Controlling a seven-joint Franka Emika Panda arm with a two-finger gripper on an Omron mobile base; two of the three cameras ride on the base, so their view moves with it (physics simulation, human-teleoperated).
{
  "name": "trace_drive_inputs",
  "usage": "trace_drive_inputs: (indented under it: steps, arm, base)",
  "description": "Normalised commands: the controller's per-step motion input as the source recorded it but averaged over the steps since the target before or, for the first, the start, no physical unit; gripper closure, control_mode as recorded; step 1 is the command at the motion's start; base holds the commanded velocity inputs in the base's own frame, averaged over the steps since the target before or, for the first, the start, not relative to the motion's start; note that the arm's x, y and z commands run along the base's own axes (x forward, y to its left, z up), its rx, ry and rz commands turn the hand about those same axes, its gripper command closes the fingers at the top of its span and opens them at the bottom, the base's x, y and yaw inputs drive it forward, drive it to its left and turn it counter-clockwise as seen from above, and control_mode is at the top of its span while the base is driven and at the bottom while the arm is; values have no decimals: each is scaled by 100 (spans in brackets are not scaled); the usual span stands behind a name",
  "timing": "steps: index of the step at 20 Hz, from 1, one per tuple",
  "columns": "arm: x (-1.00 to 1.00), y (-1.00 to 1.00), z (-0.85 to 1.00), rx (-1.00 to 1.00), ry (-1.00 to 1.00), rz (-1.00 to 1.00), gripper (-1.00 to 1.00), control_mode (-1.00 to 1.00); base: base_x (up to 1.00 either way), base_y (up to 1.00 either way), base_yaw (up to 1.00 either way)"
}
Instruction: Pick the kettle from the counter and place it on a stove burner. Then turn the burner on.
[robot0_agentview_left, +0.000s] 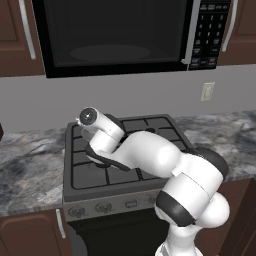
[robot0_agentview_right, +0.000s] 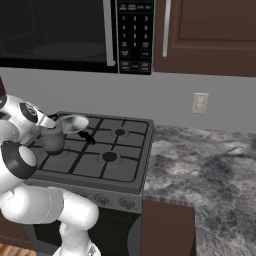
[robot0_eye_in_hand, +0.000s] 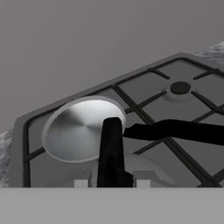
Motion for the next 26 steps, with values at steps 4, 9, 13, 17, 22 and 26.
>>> trace_drive_inputs:
  steps: [4, 9, 13, 17, 22, 26]
  arm:
    - [0, 0, -5, 0, -3, 0, -100, -100]
    - [0, 0, -1, 0, -3, 0, -100, -100]
    - [0, 0, 0, 0, -3, 0, -100, -100]
    - [0, 0, 0, 0, -1, 0, -100, -100]
    - [0, 0, 0, 0, 0, 0, -100, -100]
    - [0, 0, 3, 0, 0, 0, -100, -100]
  base:
    - [0, 0, 0]
    - [0, 0, 0]
    - [0, 0, 0]
    - [0, 0, 0]
    - [0, 0, 0]
    - [0, 0, 0]
